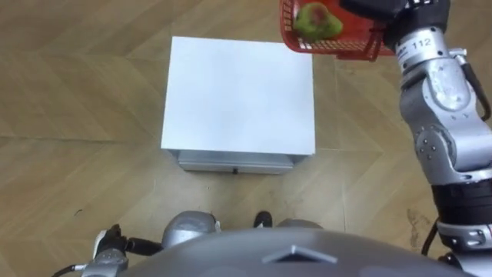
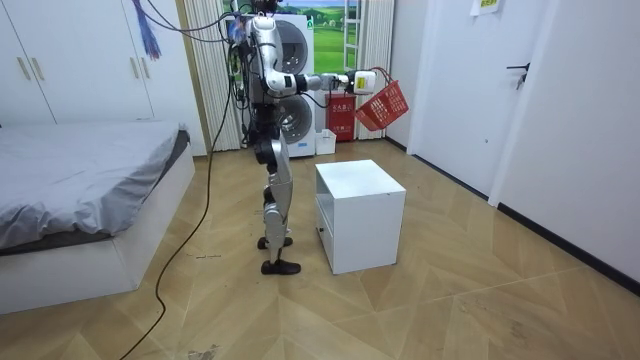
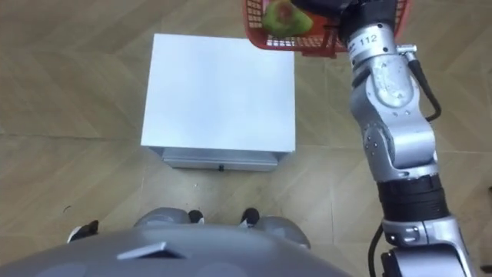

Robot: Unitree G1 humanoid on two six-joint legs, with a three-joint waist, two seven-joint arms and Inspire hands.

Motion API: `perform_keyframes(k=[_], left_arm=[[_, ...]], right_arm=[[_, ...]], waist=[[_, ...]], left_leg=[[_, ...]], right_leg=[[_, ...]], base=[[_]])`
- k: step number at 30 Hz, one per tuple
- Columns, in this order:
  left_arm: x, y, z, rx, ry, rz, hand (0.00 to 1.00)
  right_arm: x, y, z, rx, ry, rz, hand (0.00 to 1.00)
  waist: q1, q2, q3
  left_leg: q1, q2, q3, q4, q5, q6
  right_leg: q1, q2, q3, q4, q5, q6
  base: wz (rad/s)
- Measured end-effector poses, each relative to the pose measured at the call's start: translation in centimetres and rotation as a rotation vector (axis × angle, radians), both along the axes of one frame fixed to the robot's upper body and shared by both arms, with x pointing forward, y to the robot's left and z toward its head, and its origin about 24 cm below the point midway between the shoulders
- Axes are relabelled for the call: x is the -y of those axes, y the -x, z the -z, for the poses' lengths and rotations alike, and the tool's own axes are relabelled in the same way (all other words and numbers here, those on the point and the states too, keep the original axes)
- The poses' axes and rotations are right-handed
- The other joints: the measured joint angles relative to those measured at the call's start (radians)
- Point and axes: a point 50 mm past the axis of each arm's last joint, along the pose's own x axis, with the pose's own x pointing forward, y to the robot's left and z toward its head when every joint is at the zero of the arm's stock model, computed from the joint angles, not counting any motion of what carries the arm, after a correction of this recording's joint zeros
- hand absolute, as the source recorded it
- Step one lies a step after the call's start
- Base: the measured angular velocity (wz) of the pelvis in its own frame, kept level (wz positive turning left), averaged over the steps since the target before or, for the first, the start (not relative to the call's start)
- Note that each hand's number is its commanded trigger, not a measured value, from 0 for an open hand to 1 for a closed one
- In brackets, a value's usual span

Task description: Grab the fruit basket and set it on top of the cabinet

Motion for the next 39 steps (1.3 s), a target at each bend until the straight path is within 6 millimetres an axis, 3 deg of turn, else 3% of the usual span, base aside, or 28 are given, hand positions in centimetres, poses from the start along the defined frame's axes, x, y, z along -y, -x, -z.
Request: perform_keyframes(k=[5, 11, 19, 28, 39], left_arm=[[0.0, 0.3, 0.0, -0.017, 0.007, 0.002, 0.00], [0.2, -0.2, 0.1, -0.020, 0.030, 0.024, 0.00], [-0.2, -1.1, -0.1, -0.013, 0.034, 0.075, 0.00], [0.1, -0.5, 0.1, -0.047, 0.062, 0.100, 0.00], [0.5, 0.9, 0.4, -0.097, 0.089, 0.117, 0.00]], right_arm=[[-1.4, 0.2, 1.5, -0.064, 0.002, -0.068, 1.00], [-3.1, 0.4, 2.4, -0.108, -0.014, -0.142, 1.00], [-5.0, 0.0, 6.3, -0.290, -0.093, -0.177, 1.00], [-5.1, 0.4, 9.4, -0.426, -0.102, -0.155, 1.00], [-5.2, 1.0, 12.1, -0.545, -0.110, -0.098, 1.00]], waist=[[0.015, -0.007, -0.0026], [0.025, 0.003, 0.0037], [0.029, 0.011, 0.0076], [0.033, 0.051, 0.0058], [0.054, 0.066, 0.0110]], left_leg=[[-0.007, -0.001, -0.003, 0.009, 0.001, 0.004], [-0.028, -0.003, -0.023, 0.010, -0.001, 0.006], [-0.060, -0.002, -0.031, 0.020, -0.002, 0.006], [-0.113, -0.011, -0.060, 0.046, -0.004, 0.010], [-0.214, -0.020, -0.071, 0.107, -0.011, 0.020]], right_leg=[[-0.001, 0.003, -0.002, -0.002, -0.001, 0.001], [-0.014, -0.001, -0.026, -0.001, -0.005, 0.004], [-0.039, -0.002, -0.040, 0.000, -0.005, 0.003], [-0.073, -0.014, -0.078, 0.006, -0.005, 0.004], [-0.159, -0.033, -0.106, 0.051, -0.012, 0.006]], base=[[0.03], [0.11], [0.03], [0.09], [0.03]])
